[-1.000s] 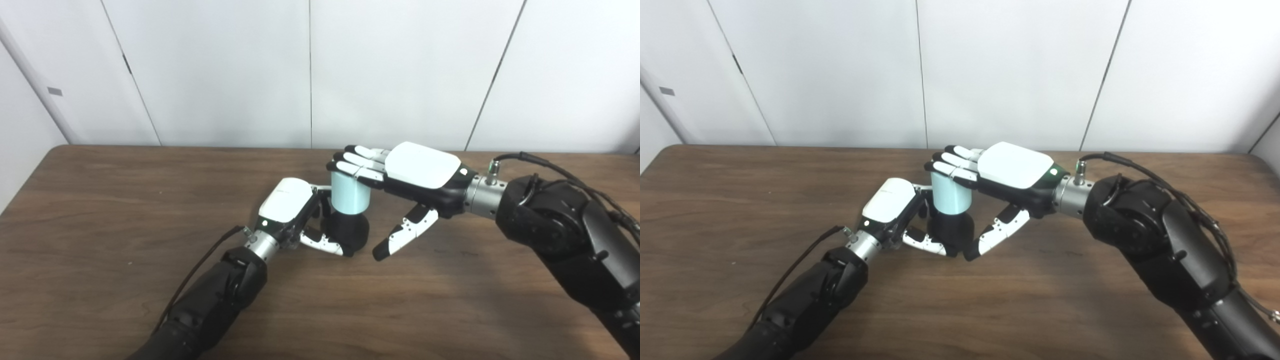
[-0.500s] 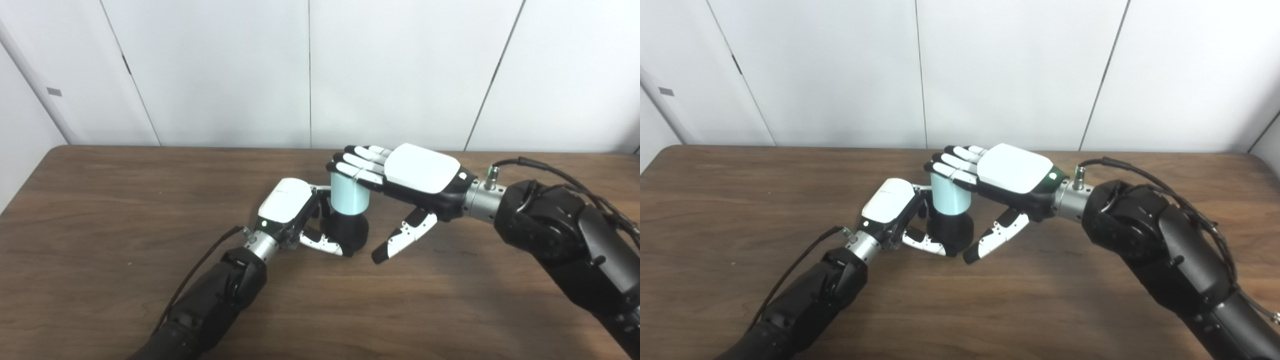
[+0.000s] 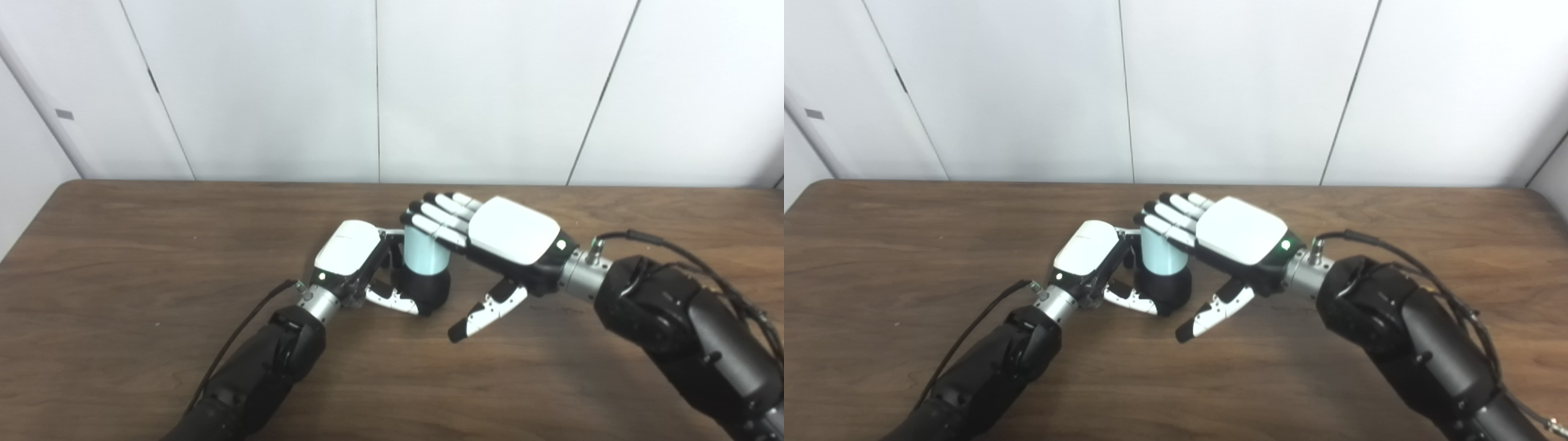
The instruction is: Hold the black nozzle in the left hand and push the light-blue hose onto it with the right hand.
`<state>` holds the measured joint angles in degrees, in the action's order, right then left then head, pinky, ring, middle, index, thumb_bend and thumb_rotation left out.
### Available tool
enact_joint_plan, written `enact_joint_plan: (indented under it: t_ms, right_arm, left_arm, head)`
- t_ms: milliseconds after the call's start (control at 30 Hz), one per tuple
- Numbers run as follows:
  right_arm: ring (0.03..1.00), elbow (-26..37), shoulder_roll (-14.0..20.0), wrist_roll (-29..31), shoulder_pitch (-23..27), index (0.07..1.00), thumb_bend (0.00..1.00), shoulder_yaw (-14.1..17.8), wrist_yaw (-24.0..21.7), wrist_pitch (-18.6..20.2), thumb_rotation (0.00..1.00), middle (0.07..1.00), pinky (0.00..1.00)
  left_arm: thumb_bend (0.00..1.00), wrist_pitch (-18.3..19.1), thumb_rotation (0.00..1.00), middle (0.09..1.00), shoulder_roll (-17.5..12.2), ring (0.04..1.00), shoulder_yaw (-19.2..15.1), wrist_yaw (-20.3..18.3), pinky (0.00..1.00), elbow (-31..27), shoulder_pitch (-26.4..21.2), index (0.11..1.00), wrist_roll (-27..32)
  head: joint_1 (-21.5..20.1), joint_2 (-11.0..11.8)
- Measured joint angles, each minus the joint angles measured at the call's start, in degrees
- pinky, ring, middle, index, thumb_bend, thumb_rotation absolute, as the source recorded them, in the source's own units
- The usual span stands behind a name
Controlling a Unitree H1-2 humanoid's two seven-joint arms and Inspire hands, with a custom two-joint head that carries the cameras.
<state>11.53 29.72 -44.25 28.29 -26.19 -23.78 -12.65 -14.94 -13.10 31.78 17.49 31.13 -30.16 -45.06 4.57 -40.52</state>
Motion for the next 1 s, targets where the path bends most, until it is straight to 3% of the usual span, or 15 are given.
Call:
enact_joint_plan:
  t_ms: [267, 433, 567, 667, 833, 933, 1000]
  right_arm:
    - [1.0, 0.0, -1.0, 1.7, -0.4, 1.0, 0.74, 1.3, -0.4, 1.6, 0.9, 1.0, 0.96]
    - [0.991, -2.7, -1.4, 5.3, -0.5, 1.0, 0.68, 3.2, 1.4, -1.1, 0.89, 1.0, 0.92]
    - [0.962, -3.4, -2.9, 10.7, -0.7, 1.0, 0.68, 5.9, 0.5, -0.2, 0.8, 1.0, 0.85]
    - [0.958, -3.3, -5.4, 16.5, -1.5, 1.0, 0.69, 8.7, -1.2, 4.8, 0.72, 1.0, 0.82]
    - [0.908, -1.3, -11.9, 30.8, -3.4, 1.0, 0.71, 16.6, -2.7, 19.3, 0.68, 0.992, 0.73]
    - [0.852, -0.6, -17.7, 38.7, -3.7, 1.0, 0.67, 23.1, 0.2, 28.0, 0.66, 0.99, 0.71]
    - [0.816, -0.5, -21.5, 43.2, -3.2, 1.0, 0.7, 27.2, 2.8, 32.9, 0.66, 0.977, 0.67]
  left_arm:
    - [0.53, 0.5, 0.0, 0.434, 0.0, 0.405, -0.1, -0.2, 0.29, -0.4, 0.2, 0.504, 0.1]
    - [0.53, 0.4, 0.0, 0.439, 0.0, 0.416, -0.1, -0.2, 0.3, -0.3, 0.1, 0.504, 0.1]
    - [0.52, 0.4, 0.0, 0.438, 0.1, 0.418, -0.1, -0.2, 0.31, -0.2, 0.0, 0.506, 0.1]
    - [0.53, 0.4, 0.0, 0.437, 0.1, 0.417, -0.1, -0.2, 0.31, -0.2, 0.0, 0.505, 0.1]
    - [0.53, 0.2, 0.0, 0.44, 0.2, 0.421, -0.1, -0.2, 0.31, 0.1, -0.2, 0.504, 0.1]
    - [0.53, 0.0, 0.0, 0.437, 0.2, 0.417, 0.0, -0.1, 0.31, 0.3, -0.3, 0.503, 0.1]
    - [0.53, -0.3, 0.0, 0.437, 0.2, 0.42, 0.0, -0.1, 0.31, 0.6, -0.4, 0.504, 0.1]
  head:
    - [-0.3, 0.4]
    - [-0.4, 0.7]
    - [-0.4, 1.0]
    - [-0.4, 1.0]
    - [-0.3, 1.2]
    - [-0.4, 1.2]
    - [-0.4, 1.2]
